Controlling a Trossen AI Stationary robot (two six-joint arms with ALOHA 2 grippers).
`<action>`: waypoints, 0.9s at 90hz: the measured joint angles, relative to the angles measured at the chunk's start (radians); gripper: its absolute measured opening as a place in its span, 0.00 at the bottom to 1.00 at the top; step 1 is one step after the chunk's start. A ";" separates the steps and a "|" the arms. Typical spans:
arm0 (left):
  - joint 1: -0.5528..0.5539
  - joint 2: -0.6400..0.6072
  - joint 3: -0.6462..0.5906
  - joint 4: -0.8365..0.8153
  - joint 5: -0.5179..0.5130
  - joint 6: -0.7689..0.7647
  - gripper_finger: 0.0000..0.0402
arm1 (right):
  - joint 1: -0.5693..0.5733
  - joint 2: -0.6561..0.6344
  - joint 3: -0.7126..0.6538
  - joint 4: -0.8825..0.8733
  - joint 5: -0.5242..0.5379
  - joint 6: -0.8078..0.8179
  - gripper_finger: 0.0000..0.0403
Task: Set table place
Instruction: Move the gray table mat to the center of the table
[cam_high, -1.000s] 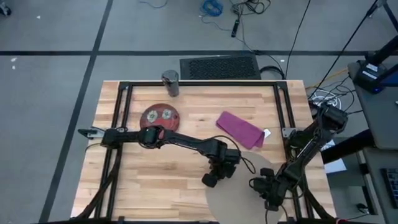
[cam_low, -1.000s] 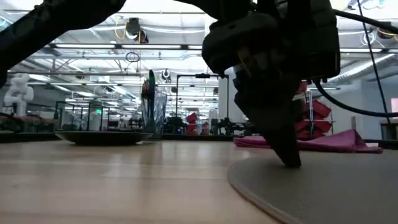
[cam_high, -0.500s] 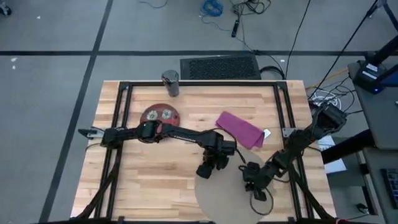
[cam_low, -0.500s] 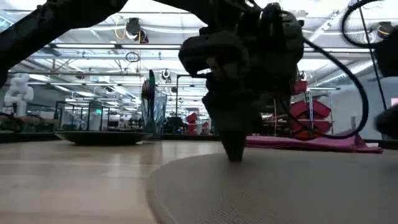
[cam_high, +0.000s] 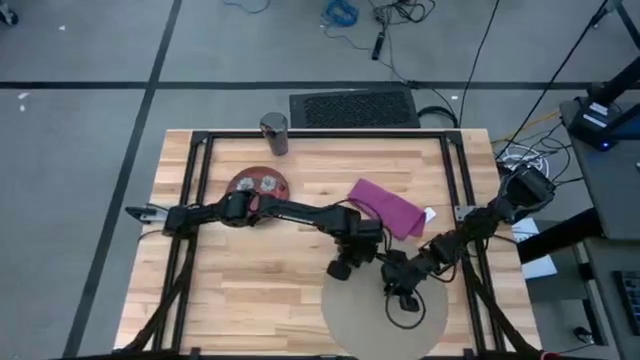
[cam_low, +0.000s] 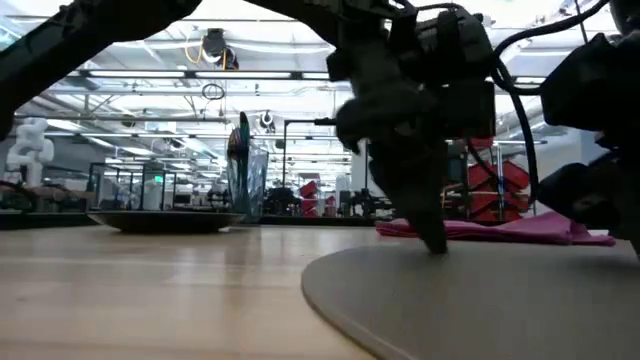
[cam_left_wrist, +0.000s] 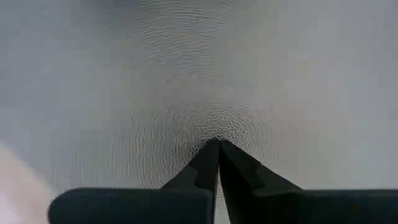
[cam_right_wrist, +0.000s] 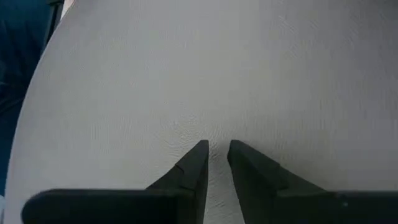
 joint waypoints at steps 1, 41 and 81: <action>0.000 0.000 0.000 0.004 0.000 0.000 0.00 | -0.001 0.000 0.000 0.000 0.000 0.000 0.15; -0.026 -0.041 -0.005 0.119 -0.064 -0.067 0.00 | -0.018 -0.003 0.001 -0.014 -0.006 -0.053 0.15; -0.064 -0.173 -0.121 0.316 -0.154 -0.205 0.00 | -0.030 -0.009 0.001 -0.025 0.025 -0.093 0.15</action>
